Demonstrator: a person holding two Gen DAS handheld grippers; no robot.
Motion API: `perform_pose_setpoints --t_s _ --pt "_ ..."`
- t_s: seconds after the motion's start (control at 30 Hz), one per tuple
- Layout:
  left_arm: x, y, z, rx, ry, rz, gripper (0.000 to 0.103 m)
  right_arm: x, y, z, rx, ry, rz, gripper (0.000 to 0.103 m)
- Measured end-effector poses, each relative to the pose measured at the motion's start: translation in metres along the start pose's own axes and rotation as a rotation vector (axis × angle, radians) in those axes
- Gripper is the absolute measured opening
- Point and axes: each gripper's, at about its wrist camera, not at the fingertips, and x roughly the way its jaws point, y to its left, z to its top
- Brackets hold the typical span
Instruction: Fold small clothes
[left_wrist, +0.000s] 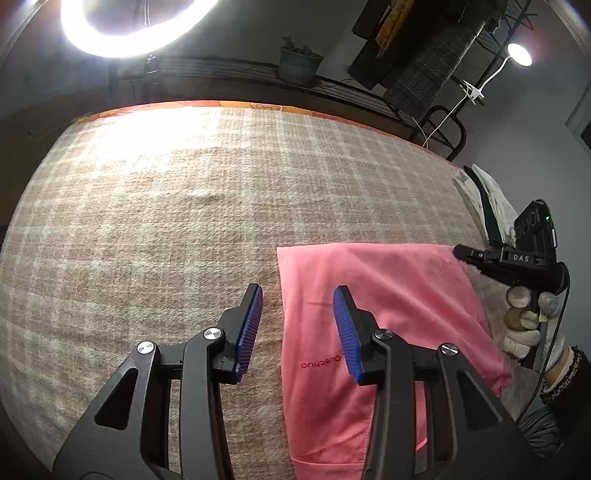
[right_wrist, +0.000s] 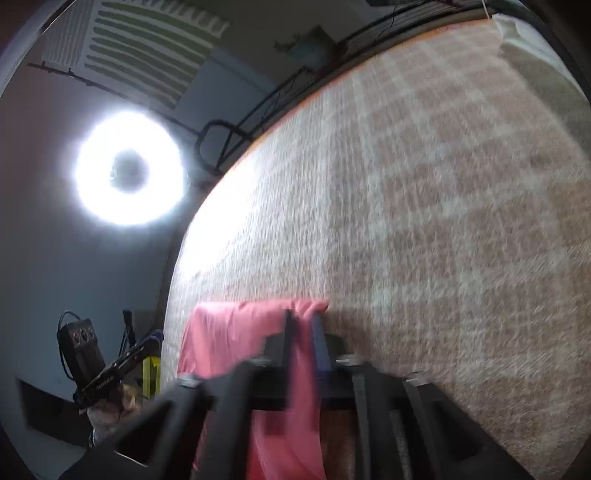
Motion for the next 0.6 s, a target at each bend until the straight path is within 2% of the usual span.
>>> perform_pose_setpoints --t_s 0.03,0.13,0.23,0.3,0.33,0.37,0.47,0.53,0.6 --pt "-0.002 -0.002 -0.002 0.007 -0.006 0.007 0.04 -0.003 0.003 0.006 -0.021 -0.013 -0.018 0.0" --pt "-0.001 -0.007 -0.004 0.024 -0.017 0.027 0.04 -0.008 0.016 0.013 -0.117 -0.061 -0.174 0.0" --pt "0.003 -0.013 -0.005 0.036 -0.013 0.041 0.04 0.006 0.02 0.011 -0.151 -0.013 -0.208 0.001" --pt "0.001 -0.021 -0.007 0.056 -0.028 0.047 0.04 0.008 0.03 0.01 -0.197 0.006 -0.274 0.01" --pt "-0.001 -0.025 -0.008 0.074 -0.036 0.049 0.04 0.002 0.037 0.009 -0.226 -0.019 -0.293 0.016" --pt "0.0 -0.029 -0.008 0.087 -0.043 0.053 0.04 -0.007 0.045 0.009 -0.246 -0.054 -0.295 0.016" --pt "0.007 -0.038 -0.009 0.112 -0.05 0.05 0.04 -0.022 0.065 -0.002 -0.313 -0.072 -0.222 0.016" --pt "0.019 -0.045 -0.012 0.133 -0.031 0.05 0.04 -0.017 0.078 -0.012 -0.367 -0.04 -0.185 0.016" --pt "0.03 -0.051 -0.016 0.157 -0.007 0.045 0.04 -0.002 0.086 -0.025 -0.434 0.014 -0.209 0.016"
